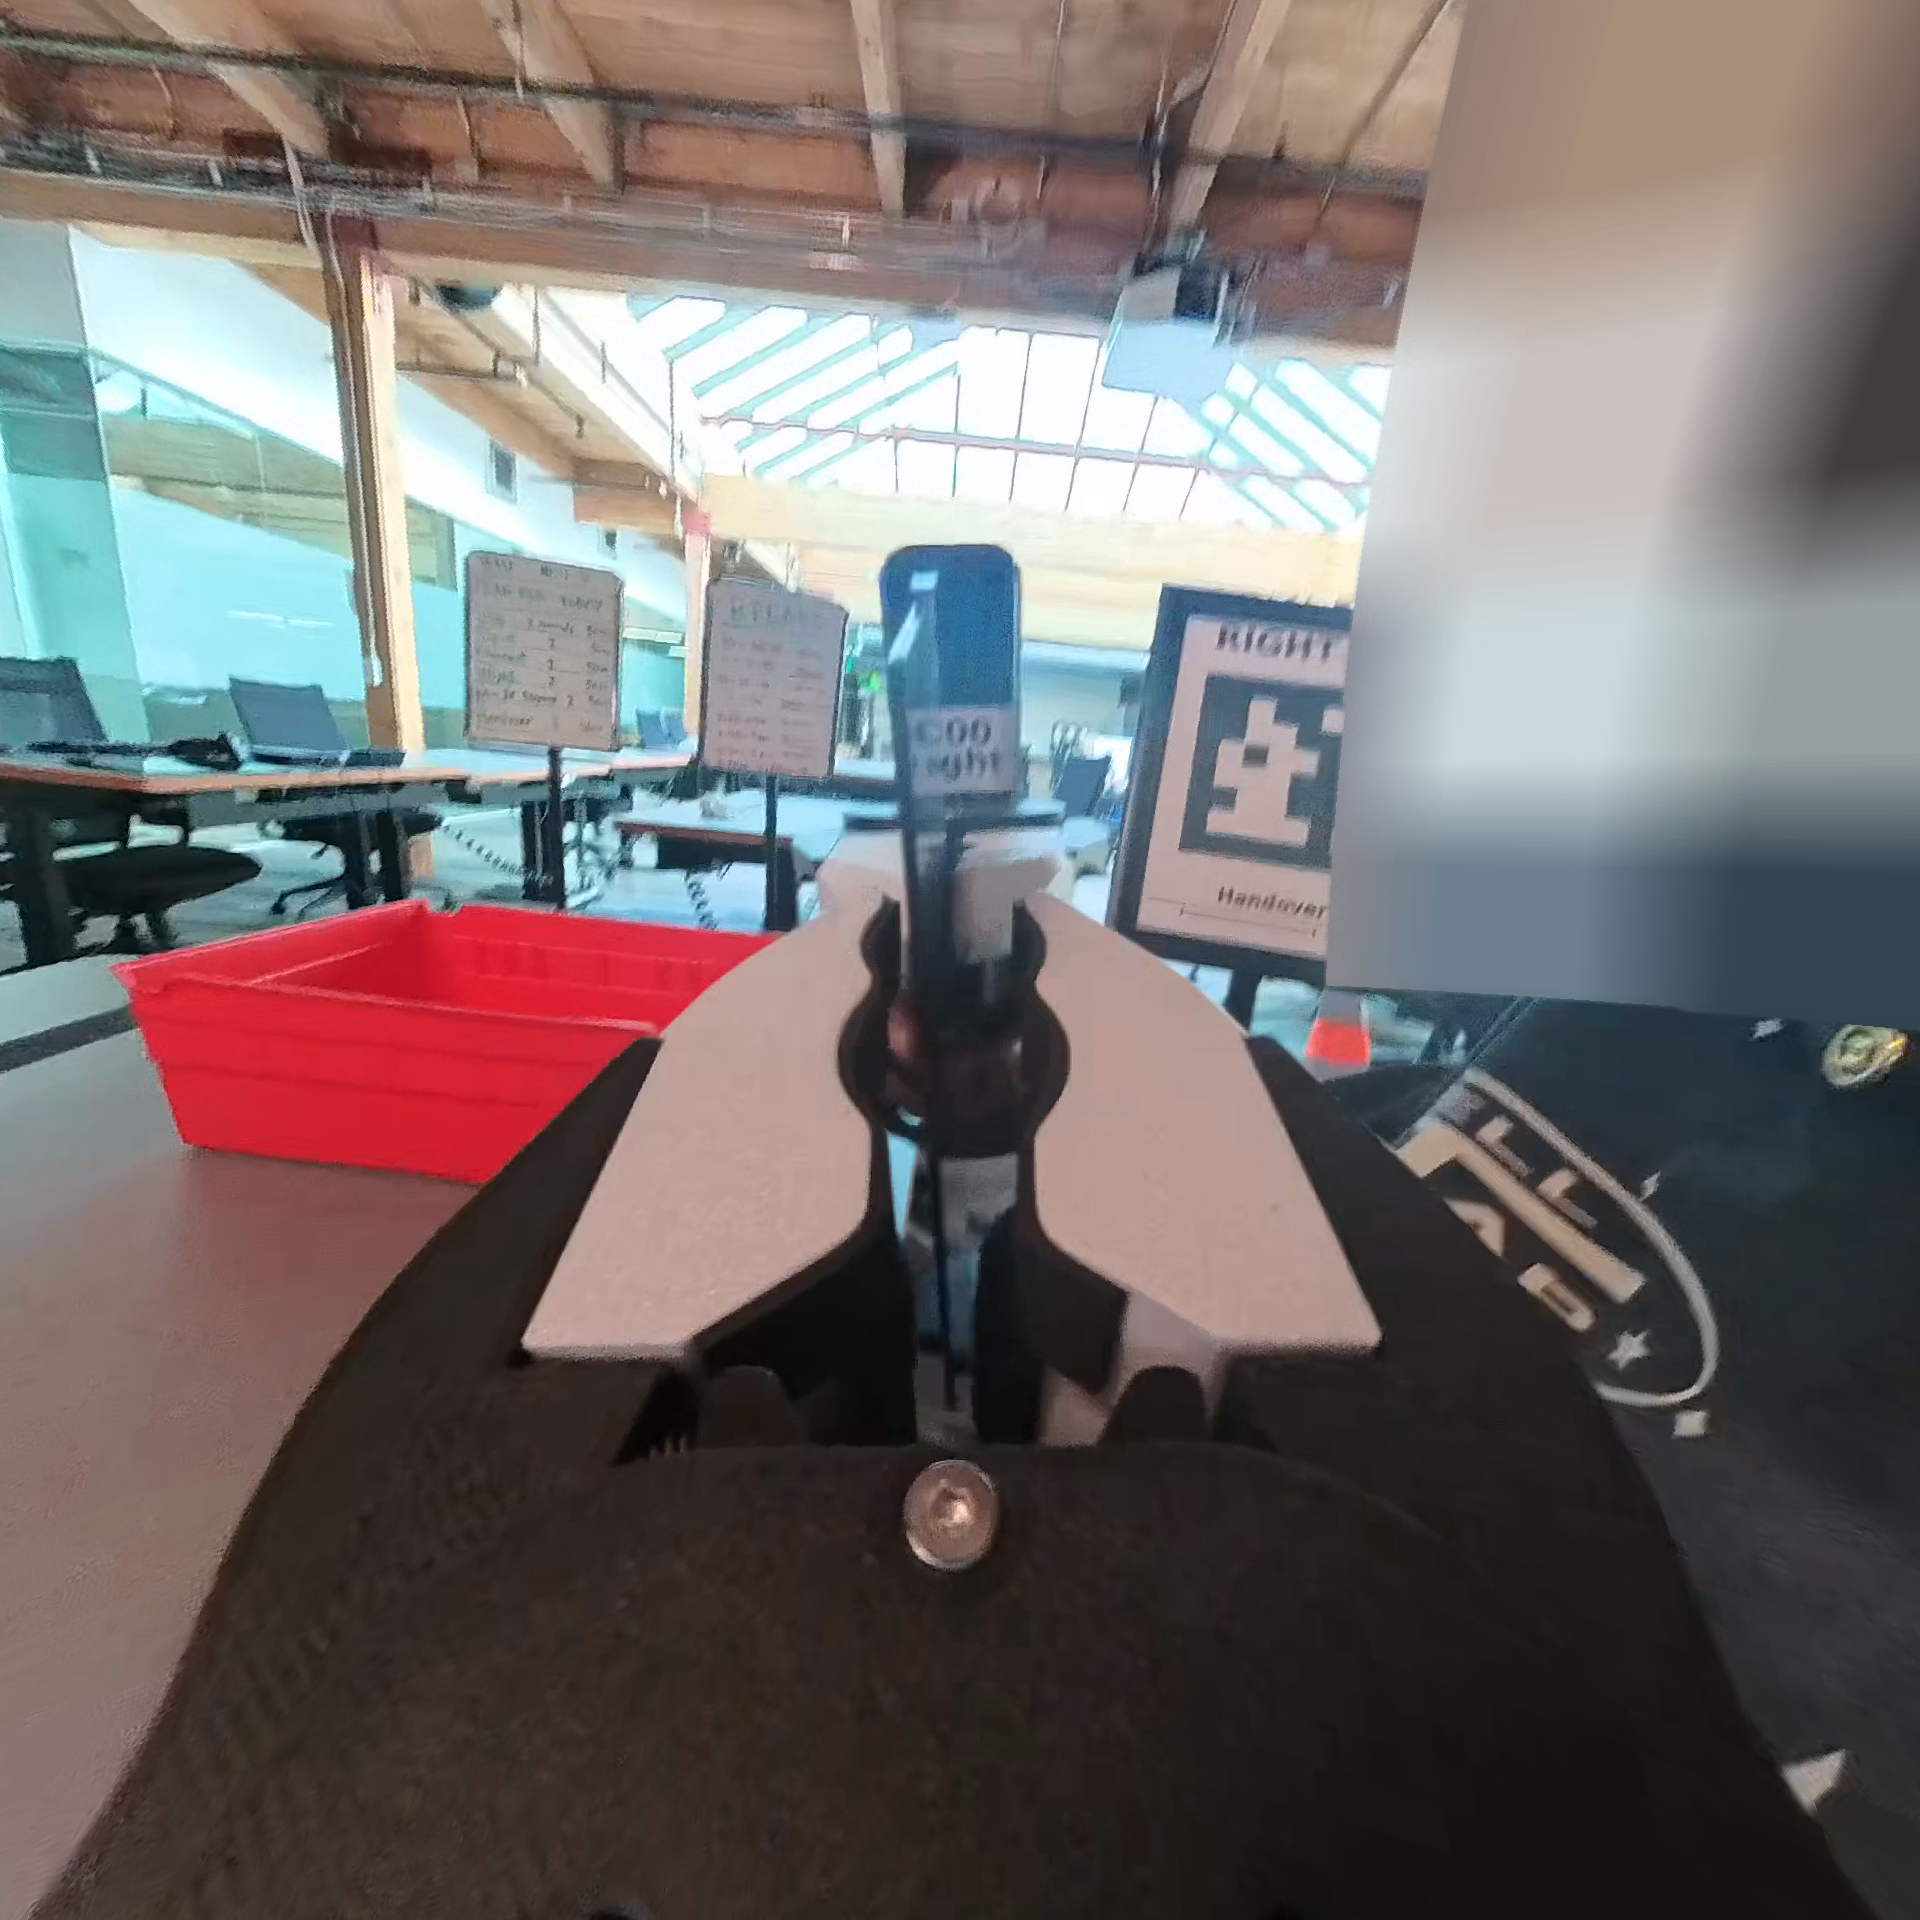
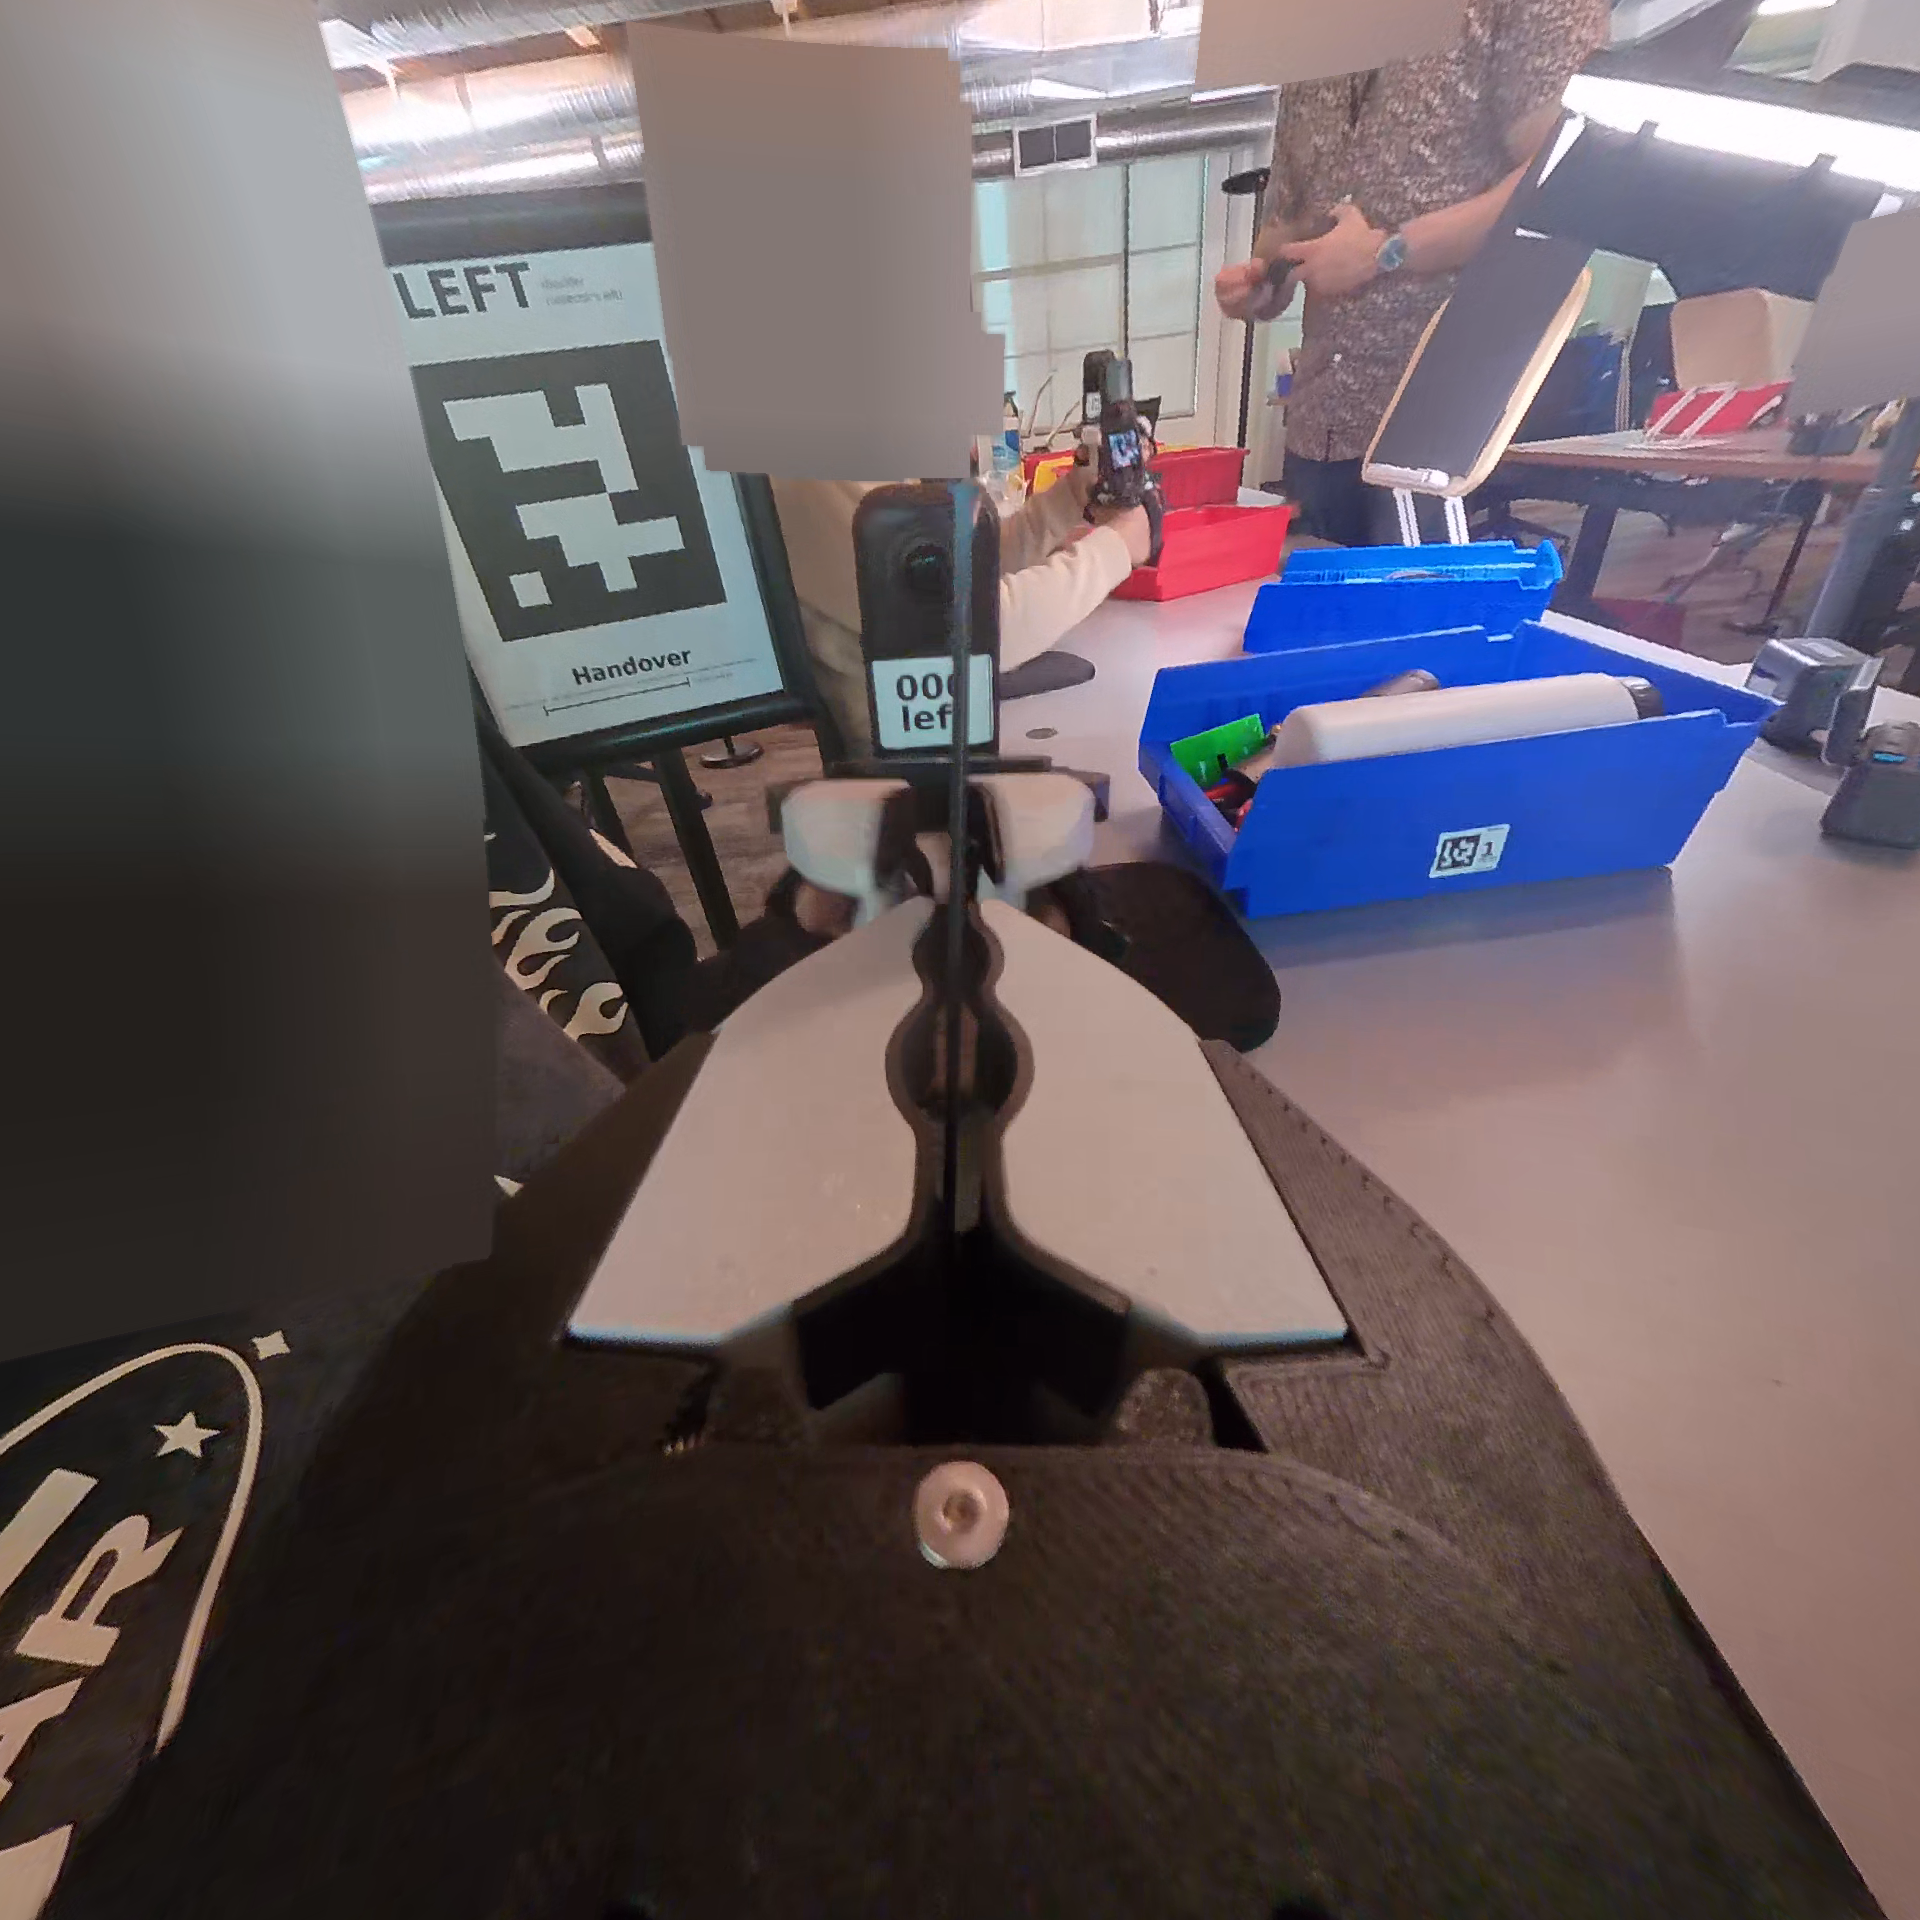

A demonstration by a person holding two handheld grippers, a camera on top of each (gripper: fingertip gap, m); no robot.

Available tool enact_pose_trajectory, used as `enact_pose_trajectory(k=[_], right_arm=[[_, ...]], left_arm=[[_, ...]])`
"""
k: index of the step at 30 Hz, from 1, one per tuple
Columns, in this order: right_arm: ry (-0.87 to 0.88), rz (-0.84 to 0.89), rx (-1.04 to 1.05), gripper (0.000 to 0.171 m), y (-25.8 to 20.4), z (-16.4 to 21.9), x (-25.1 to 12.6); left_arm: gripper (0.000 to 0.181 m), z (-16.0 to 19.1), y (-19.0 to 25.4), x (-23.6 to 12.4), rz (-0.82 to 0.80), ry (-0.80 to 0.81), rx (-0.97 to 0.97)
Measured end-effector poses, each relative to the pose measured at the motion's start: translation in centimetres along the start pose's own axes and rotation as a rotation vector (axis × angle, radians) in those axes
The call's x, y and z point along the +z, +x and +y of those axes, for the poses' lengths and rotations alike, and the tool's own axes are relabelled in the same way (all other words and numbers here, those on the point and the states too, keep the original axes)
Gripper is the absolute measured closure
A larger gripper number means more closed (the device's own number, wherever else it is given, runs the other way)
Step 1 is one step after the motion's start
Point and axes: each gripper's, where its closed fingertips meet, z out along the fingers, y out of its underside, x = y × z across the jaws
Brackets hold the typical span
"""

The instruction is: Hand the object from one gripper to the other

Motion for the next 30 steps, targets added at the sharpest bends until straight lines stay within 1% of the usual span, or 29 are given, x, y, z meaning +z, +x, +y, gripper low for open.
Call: enact_pose_trajectory(k=[1, 3, 4, 6, 10, 12, 15, 18, 19, 20, 21, 23, 24, 27, 30], right_arm=[[-0.012, 0.01, -0.003, 0.169, 0.2, 0.2, 0.0], [-0.025, 0.004, -0.005, 0.169, 0.0, 0.4, 0.1], [-0.034, -0.004, -0.005, 0.169, -0.1, 0.5, 0.2], [-0.054, 0.005, -0.012, 0.169, 0.0, 0.9, 0.4], [-0.069, 0.033, -0.034, 0.167, 0.5, 1.2, 0.2], [0.003, 0.066, -0.048, 0.157, 0.8, 0.0, -0.4], [0.118, 0.08, -0.016, 0.157, 1.0, -1.8, -1.4], [0.118, 0.077, -0.01, 0.156, 1.2, -1.7, -1.4], [0.103, 0.062, -0.012, 0.157, 1.0, -1.5, -1.2], [0.088, 0.029, -0.019, 0.168, 0.5, -1.2, -1.0], [0.084, 0.017, -0.019, 0.169, 0.3, -1.2, -0.9], [0.063, 0.027, -0.037, 0.169, 0.3, -1.1, -0.9], [0.053, 0.039, -0.051, 0.169, 0.3, -1.1, -1.0], [0.064, 0.069, -0.076, 0.169, 0.2, -1.6, -1.5], [0.069, 0.053, -0.073, 0.169, -0.3, -1.9, -1.6]], left_arm=[[0.161, -0.6, 0.0, -0.2, 0.008, 0.036, -0.027], [0.16, -1.0, -0.5, -0.5, -0.008, 0.059, -0.064], [0.162, -0.9, -0.7, -0.5, -0.015, 0.053, -0.062], [0.179, -0.6, -0.5, -0.5, -0.004, 0.041, -0.036], [0.18, -0.1, -1.0, -0.4, -0.031, 0.01, -0.055], [0.181, 0.3, -1.2, -0.6, -0.039, -0.008, -0.057], [0.181, 0.6, -1.1, -0.5, -0.029, -0.022, -0.061], [0.18, 1.2, -0.8, -0.1, -0.017, -0.054, -0.056], [0.18, 1.4, -0.7, 0.0, -0.013, -0.062, -0.051], [0.18, 1.5, -0.7, 0.0, -0.013, -0.066, -0.046], [0.18, 1.5, -0.6, 0.0, -0.007, -0.063, -0.048], [0.179, 1.5, -0.6, 0.0, -0.015, -0.06, -0.046], [0.175, 1.3, -0.8, -0.1, -0.029, -0.046, -0.032], [0.157, 0.4, -1.6, -0.7, -0.098, 0.023, 0.01], [0.154, 0.6, -1.6, -0.8, -0.093, 0.011, 0.006]])
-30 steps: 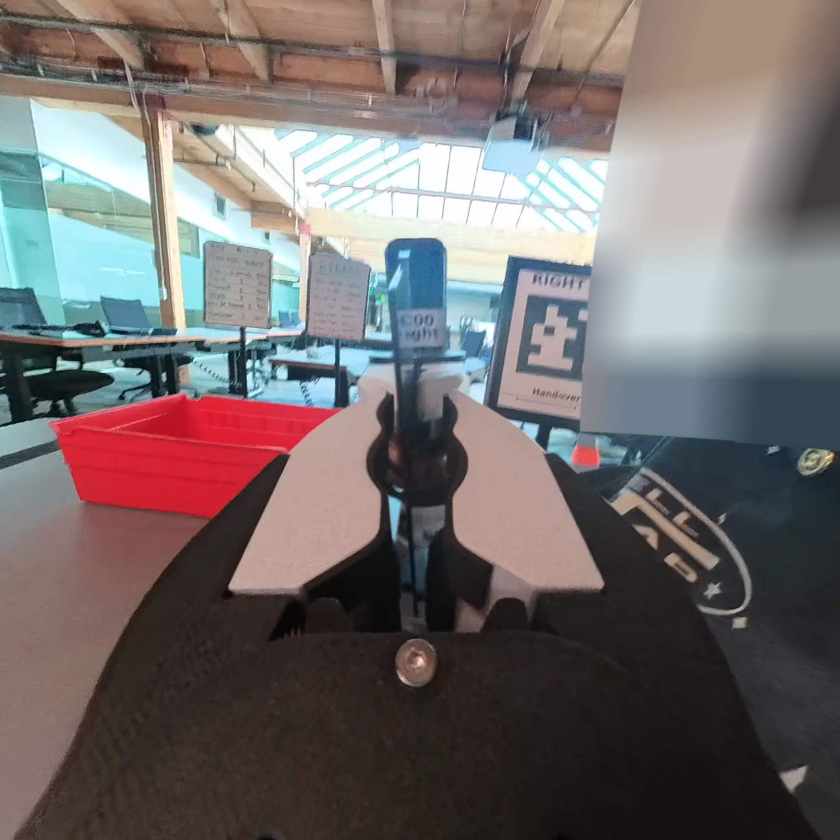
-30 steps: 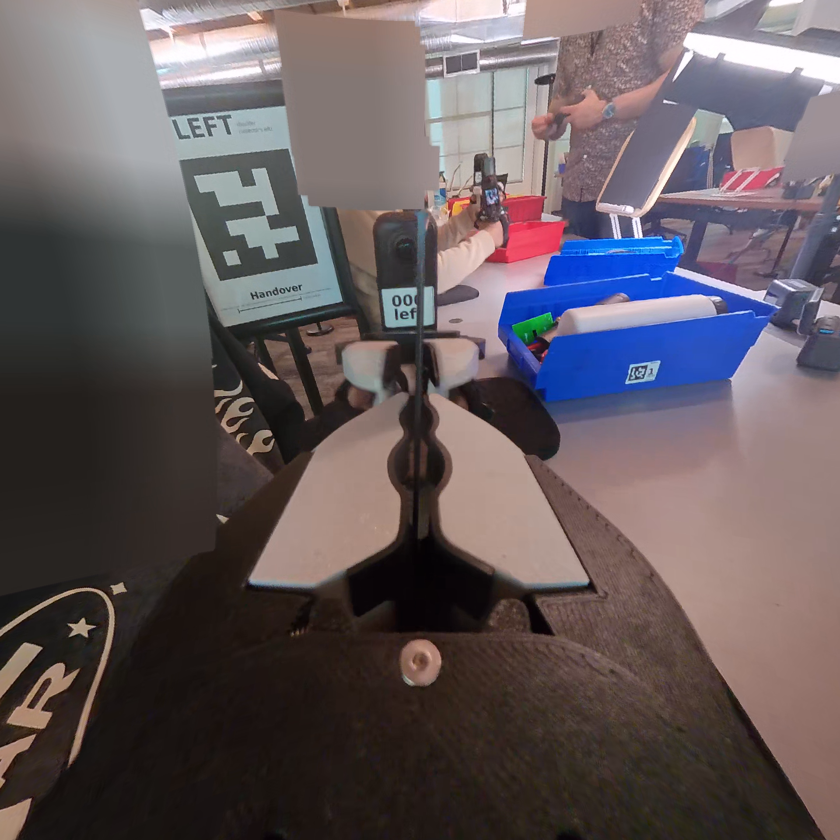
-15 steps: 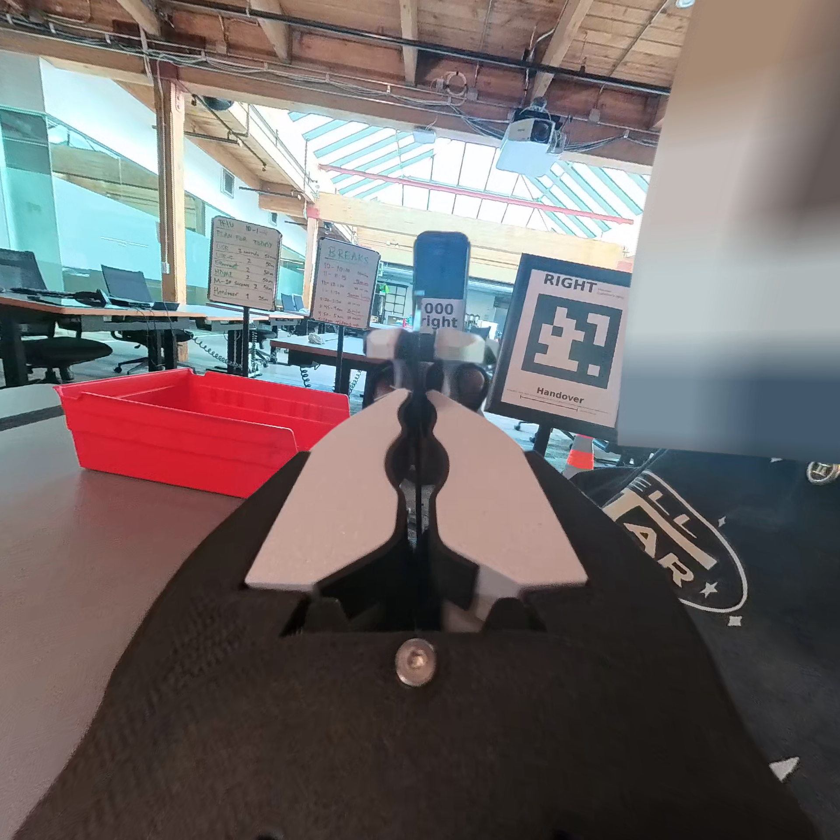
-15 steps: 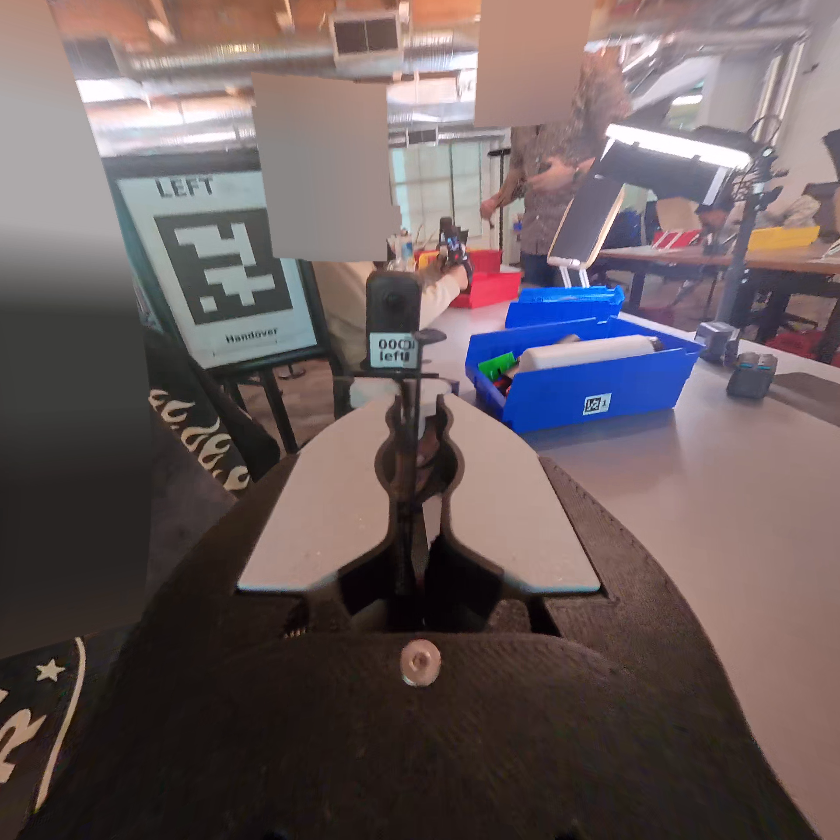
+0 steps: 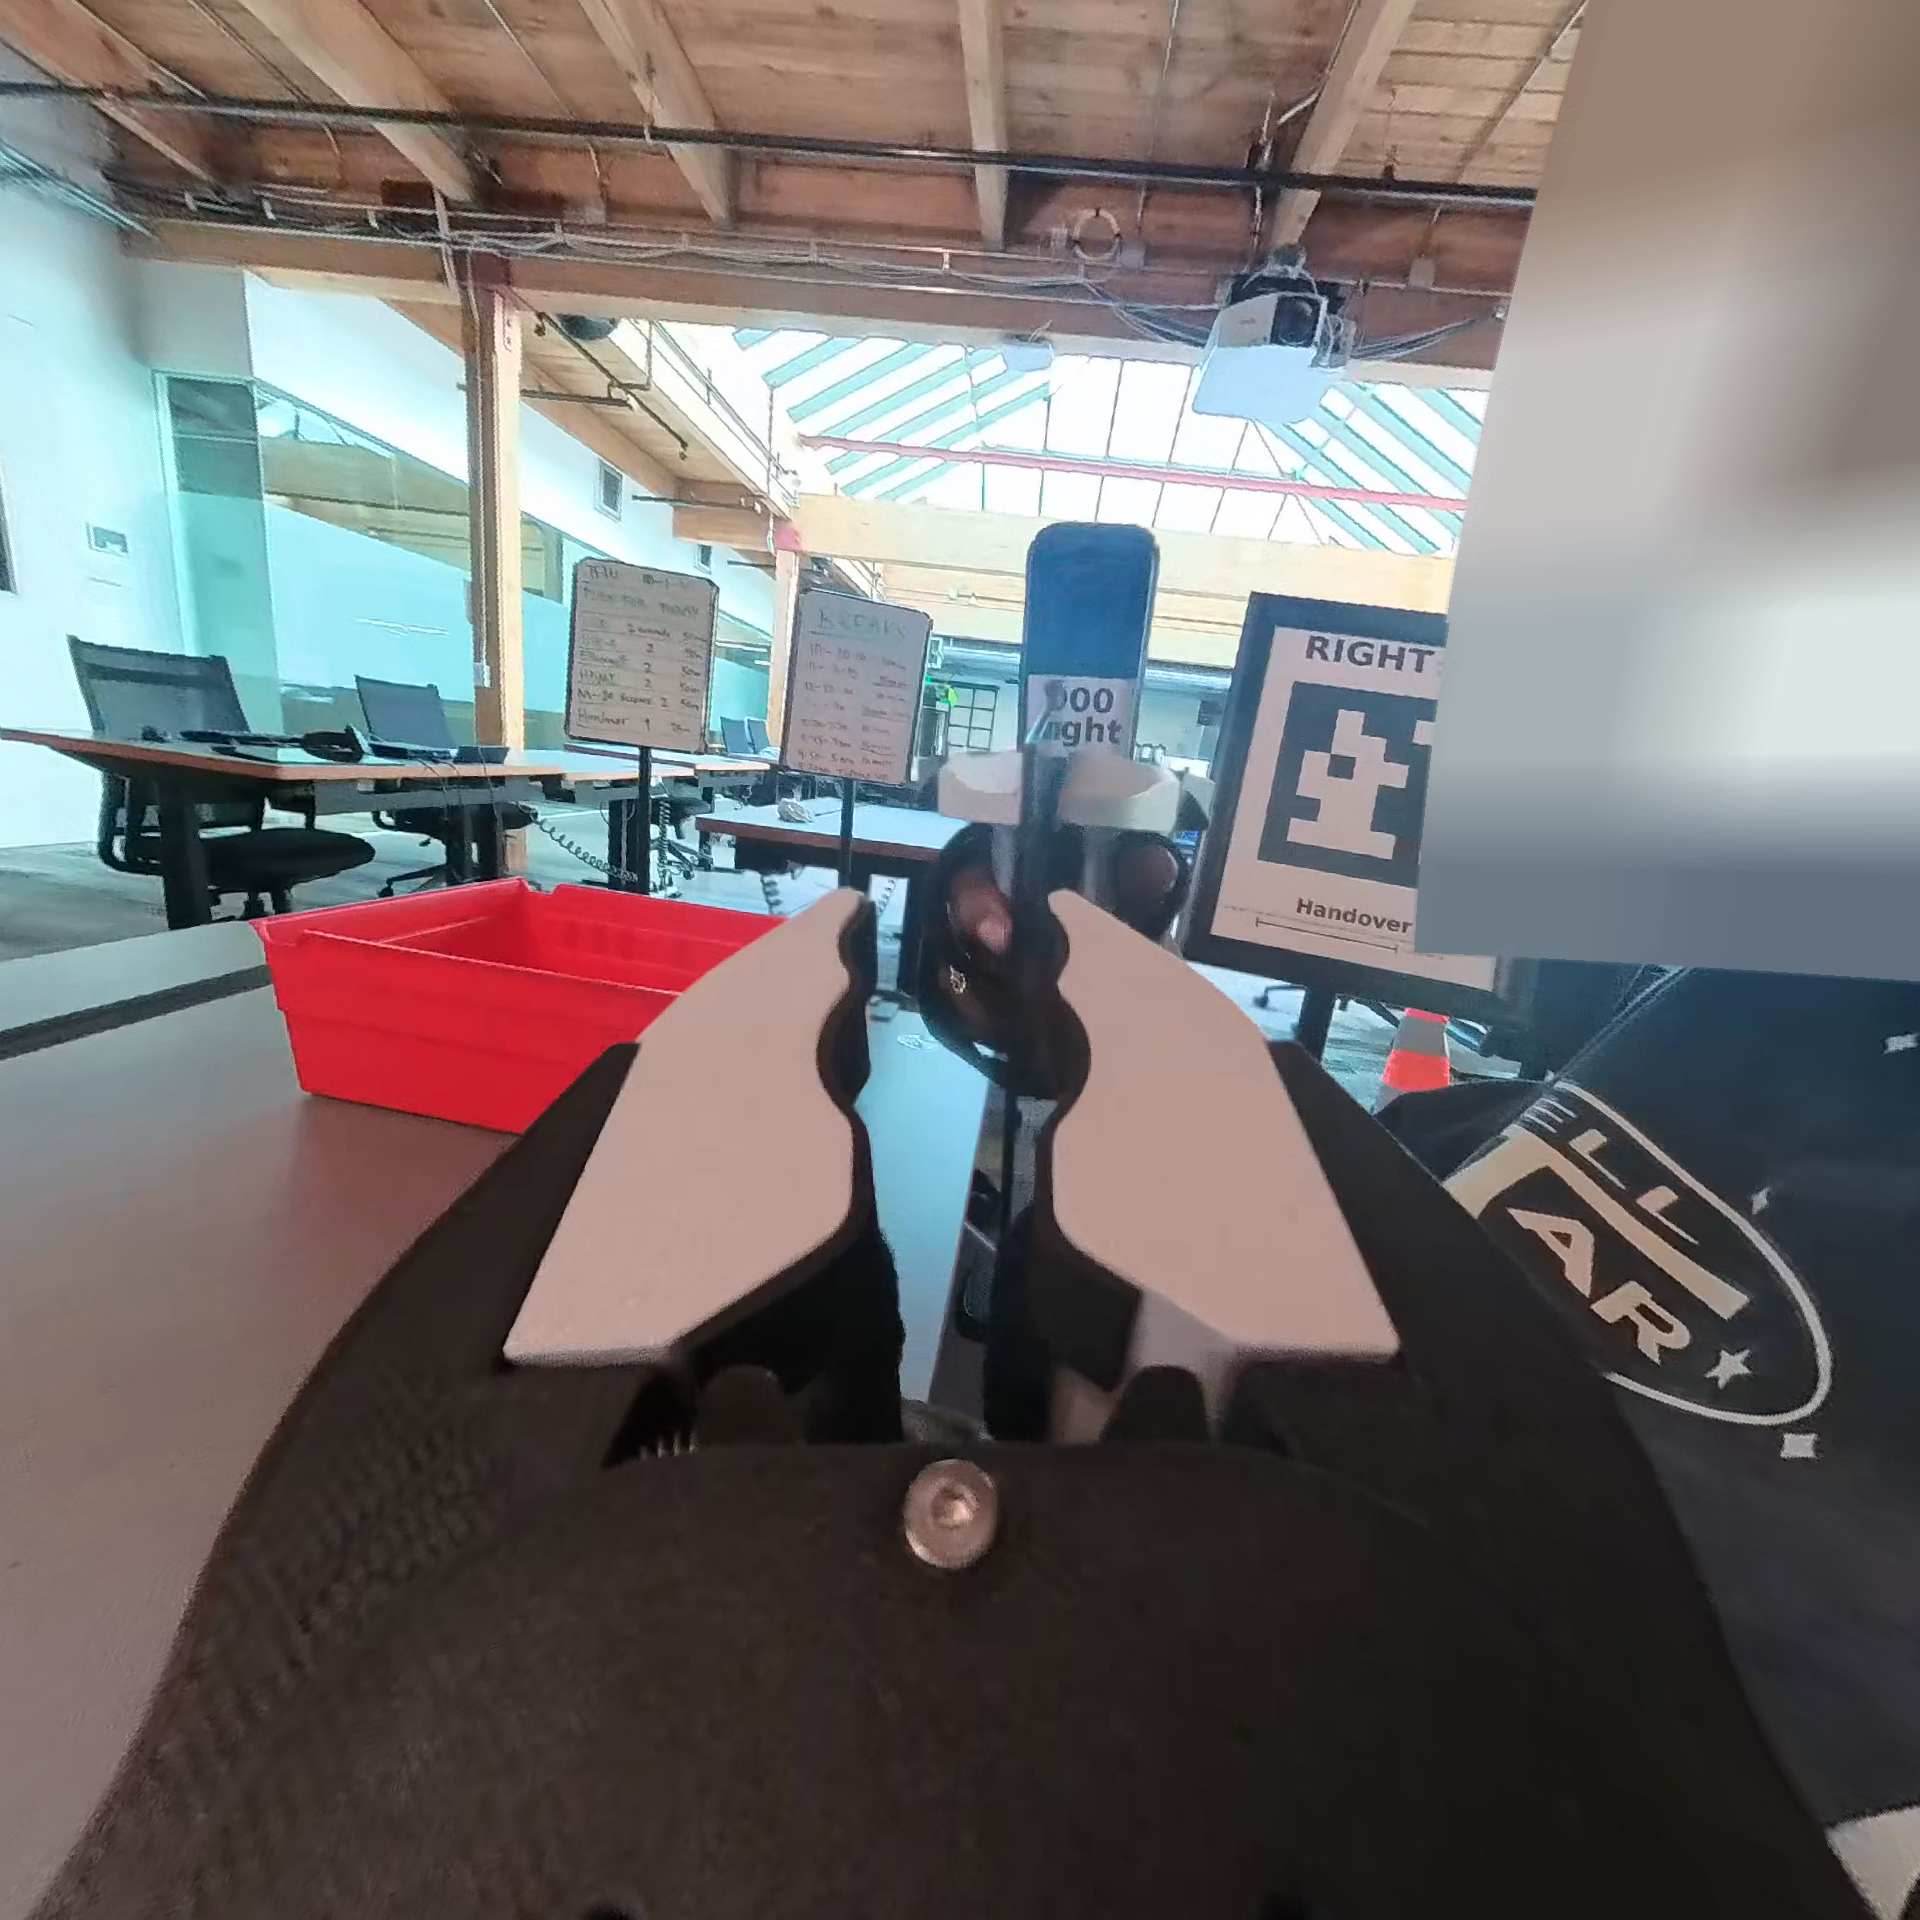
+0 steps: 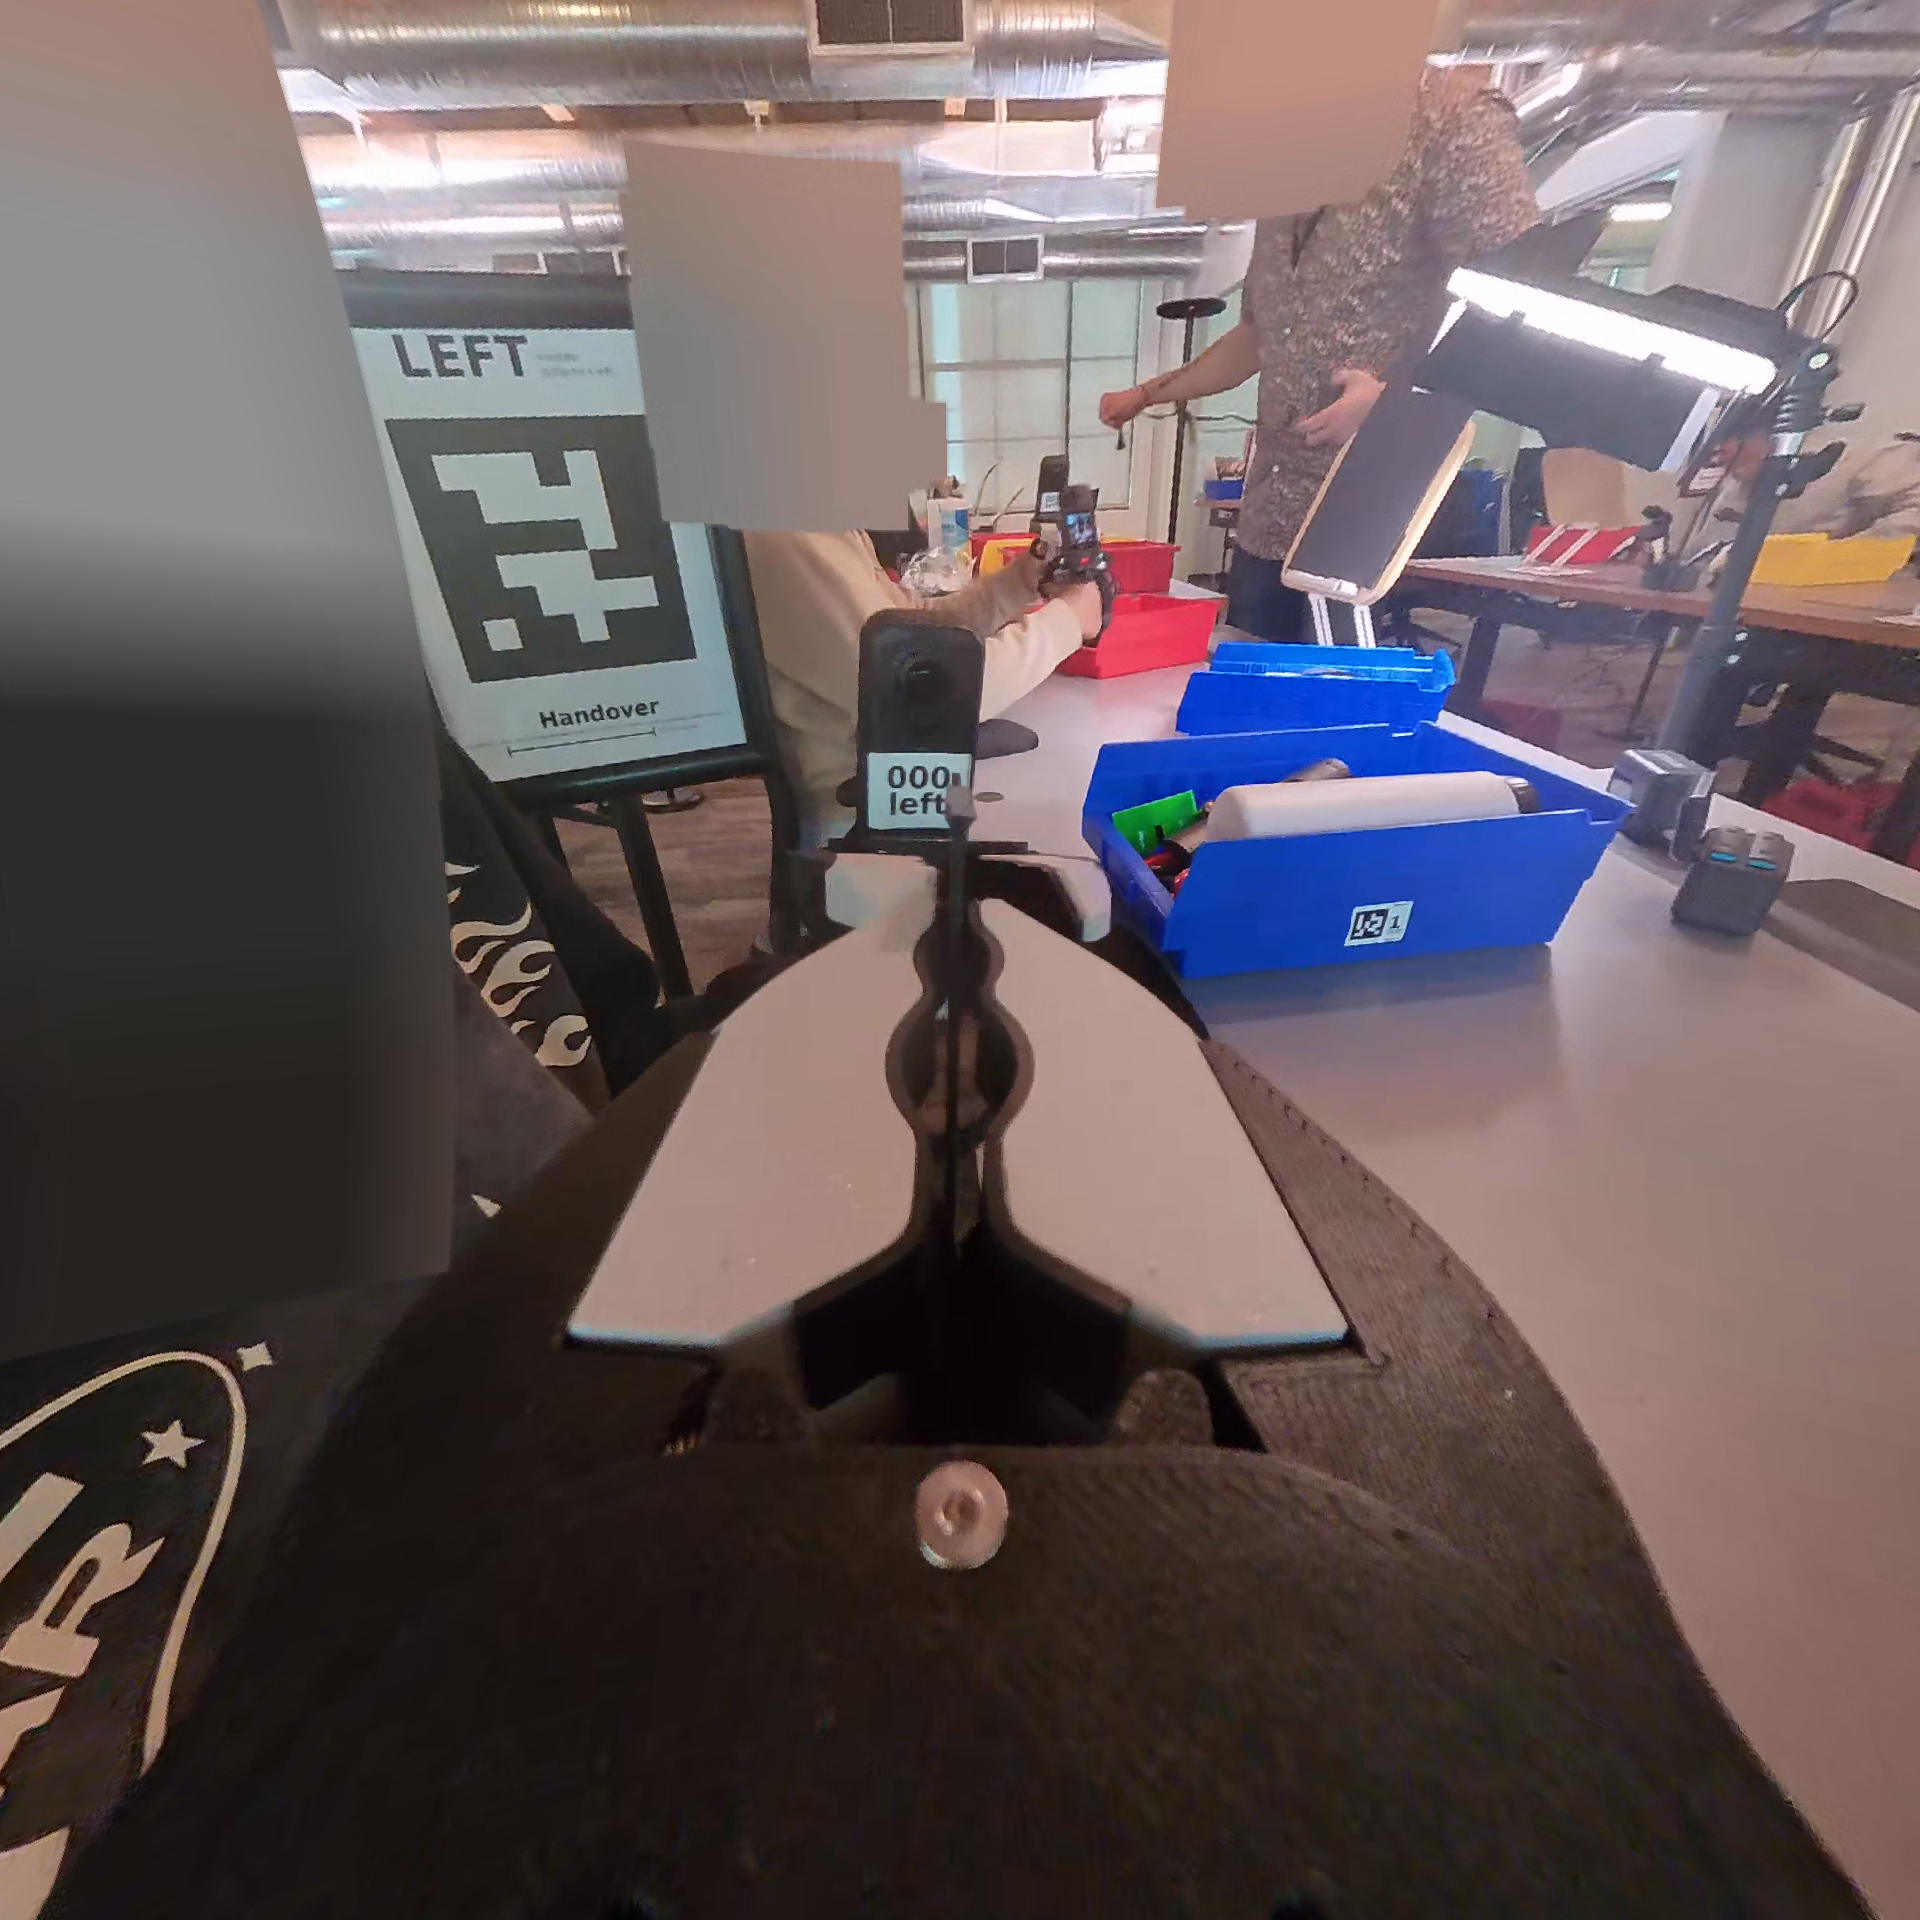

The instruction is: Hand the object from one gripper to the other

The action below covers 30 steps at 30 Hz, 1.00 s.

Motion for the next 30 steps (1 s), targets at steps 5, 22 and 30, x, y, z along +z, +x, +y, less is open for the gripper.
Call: enact_pose_trajectory(k=[5, 22, 30], right_arm=[[0.038, -0.012, 0.013, 0.165, -0.1, -0.3, 0.6], [-0.038, -0.031, 0.053, 0.169, 0.9, 1.9, 1.0], [0.011, -0.035, 0.04, 0.151, 0.7, 1.4, 0.8]], left_arm=[[0.18, 1.2, 1.7, 0.5, 0.107, -0.082, -0.011], [0.163, 0.3, 0.5, -0.4, 0.049, 0.013, -0.04], [0.181, -0.5, 0.3, -0.4, 0.037, 0.056, -0.043]])
